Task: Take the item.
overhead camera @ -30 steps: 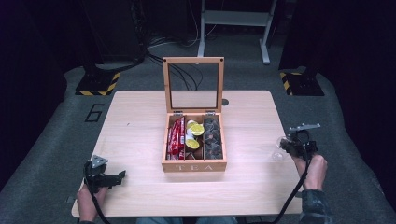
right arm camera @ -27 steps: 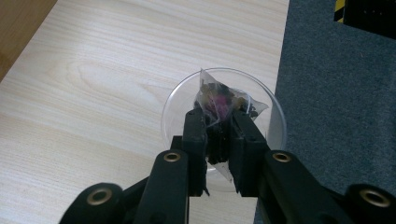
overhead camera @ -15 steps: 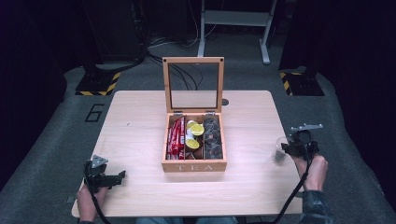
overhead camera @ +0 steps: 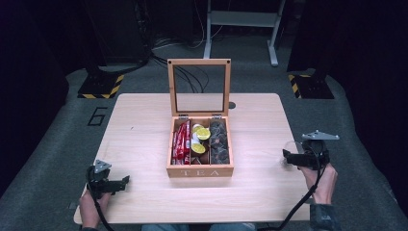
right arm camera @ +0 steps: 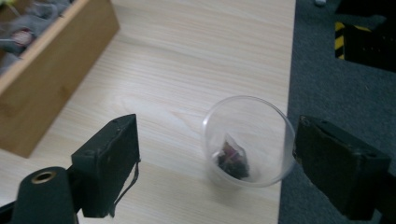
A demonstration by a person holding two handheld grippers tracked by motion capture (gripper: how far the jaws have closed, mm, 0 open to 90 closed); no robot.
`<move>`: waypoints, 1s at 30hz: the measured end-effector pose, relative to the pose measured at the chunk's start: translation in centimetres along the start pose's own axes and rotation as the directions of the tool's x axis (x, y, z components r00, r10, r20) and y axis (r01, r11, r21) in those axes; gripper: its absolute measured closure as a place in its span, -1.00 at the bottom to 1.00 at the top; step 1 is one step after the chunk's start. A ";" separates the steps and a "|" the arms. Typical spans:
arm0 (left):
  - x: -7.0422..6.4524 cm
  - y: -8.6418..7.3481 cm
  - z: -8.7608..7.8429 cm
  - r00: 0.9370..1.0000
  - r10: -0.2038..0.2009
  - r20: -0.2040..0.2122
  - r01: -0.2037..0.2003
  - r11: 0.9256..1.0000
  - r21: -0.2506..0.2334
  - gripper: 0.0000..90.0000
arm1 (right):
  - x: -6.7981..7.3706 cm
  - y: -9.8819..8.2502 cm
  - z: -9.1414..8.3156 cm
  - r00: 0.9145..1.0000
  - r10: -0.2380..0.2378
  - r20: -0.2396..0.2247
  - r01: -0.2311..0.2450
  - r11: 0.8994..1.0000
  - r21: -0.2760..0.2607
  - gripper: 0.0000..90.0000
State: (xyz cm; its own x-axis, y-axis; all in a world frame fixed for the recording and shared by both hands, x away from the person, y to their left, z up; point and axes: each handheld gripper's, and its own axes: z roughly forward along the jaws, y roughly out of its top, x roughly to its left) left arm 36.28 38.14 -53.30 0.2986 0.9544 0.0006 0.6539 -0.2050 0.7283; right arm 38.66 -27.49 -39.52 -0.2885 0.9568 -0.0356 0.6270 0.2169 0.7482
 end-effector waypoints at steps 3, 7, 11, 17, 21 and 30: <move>0.0 0.0 -0.1 1.000 0.008 0.004 -0.008 1.000 0.011 -0.99 | 0.7 -0.1 -0.6 1.000 0.002 -0.028 -0.002 1.000 -0.029 -0.90; 0.0 0.0 0.0 1.000 -0.001 -0.002 0.001 1.000 -0.001 -0.99 | 2.3 -0.2 -1.3 0.998 -0.026 -0.055 0.023 0.999 -0.048 -1.00; 0.0 0.0 0.0 1.000 0.000 -0.002 0.000 1.000 -0.001 -0.99 | 4.0 -0.9 -1.9 0.994 -0.040 -0.099 0.031 0.995 -0.096 -1.00; 0.0 0.0 0.0 1.000 0.000 -0.002 0.000 1.000 -0.001 -0.99 | 7.4 -1.8 -1.8 0.985 -0.114 -0.129 0.101 0.989 -0.105 -1.00; 0.0 0.0 0.0 1.000 0.000 -0.002 0.000 1.000 0.000 -0.99 | 9.2 -2.4 -1.4 0.977 -0.149 -0.150 0.133 0.985 -0.113 -1.00; 0.0 0.0 0.0 1.000 0.000 -0.002 0.000 1.000 0.000 -0.99 | 11.9 -4.6 0.6 0.964 -0.191 -0.187 0.178 0.980 -0.085 -1.00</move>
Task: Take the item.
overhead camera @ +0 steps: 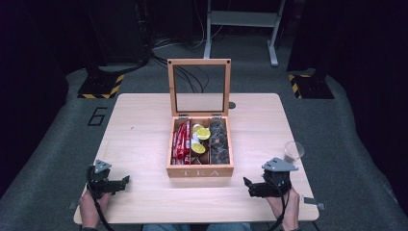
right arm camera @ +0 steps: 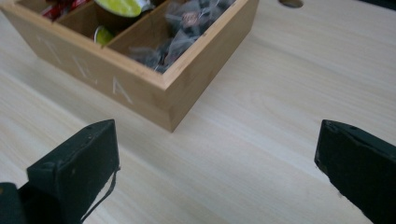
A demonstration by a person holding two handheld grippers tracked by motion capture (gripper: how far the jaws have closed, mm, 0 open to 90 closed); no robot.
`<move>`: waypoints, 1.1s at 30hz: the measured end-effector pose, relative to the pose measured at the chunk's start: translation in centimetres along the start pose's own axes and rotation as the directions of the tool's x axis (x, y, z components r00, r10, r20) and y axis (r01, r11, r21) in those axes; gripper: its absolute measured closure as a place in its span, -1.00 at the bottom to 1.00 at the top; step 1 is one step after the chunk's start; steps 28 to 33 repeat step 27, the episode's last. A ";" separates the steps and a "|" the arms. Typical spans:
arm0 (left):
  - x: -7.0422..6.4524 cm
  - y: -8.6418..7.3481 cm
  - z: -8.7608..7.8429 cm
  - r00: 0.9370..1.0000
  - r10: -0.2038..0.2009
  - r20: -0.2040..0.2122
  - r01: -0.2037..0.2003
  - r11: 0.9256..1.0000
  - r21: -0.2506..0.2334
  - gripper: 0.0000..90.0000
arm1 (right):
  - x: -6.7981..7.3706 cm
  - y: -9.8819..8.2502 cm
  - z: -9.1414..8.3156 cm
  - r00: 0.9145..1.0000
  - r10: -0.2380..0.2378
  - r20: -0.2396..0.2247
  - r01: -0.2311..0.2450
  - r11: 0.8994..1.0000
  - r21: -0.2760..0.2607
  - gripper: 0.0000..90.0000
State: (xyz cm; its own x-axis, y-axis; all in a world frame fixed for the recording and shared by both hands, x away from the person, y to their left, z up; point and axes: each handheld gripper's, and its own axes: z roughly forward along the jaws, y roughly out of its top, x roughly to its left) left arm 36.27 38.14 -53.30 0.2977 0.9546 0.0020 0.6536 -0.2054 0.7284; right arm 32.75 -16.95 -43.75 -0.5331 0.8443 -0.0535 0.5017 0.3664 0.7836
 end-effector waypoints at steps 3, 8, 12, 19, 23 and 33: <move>0.0 0.0 0.0 1.000 0.000 0.000 0.000 1.000 0.000 -0.99 | 0.7 -0.8 1.2 1.000 0.000 -0.018 0.000 1.000 0.023 -1.00; 0.0 0.0 0.0 1.000 0.001 0.000 -0.001 1.000 0.000 -0.99 | 1.6 -2.2 3.0 0.999 0.000 -0.036 0.002 0.998 0.061 -1.00; 0.0 0.0 0.0 1.000 0.000 0.000 0.000 1.000 0.000 -0.99 | 2.3 -3.5 4.9 0.999 0.005 -0.052 0.001 0.994 0.108 -1.00; 0.0 0.0 0.0 1.000 -0.001 0.000 0.001 1.000 0.001 -0.99 | 2.8 -5.3 7.4 0.997 -0.016 -0.076 0.027 0.988 0.149 -1.00; 0.0 0.0 0.0 1.000 0.001 0.003 -0.001 1.000 0.004 -0.99 | 2.2 -5.5 7.7 0.996 0.003 -0.087 0.008 0.992 0.124 -1.00; 0.0 0.0 -0.1 1.000 0.006 0.005 -0.006 1.000 0.011 -0.99 | 2.1 -5.6 7.8 0.996 -0.003 -0.089 0.012 0.994 0.108 -1.00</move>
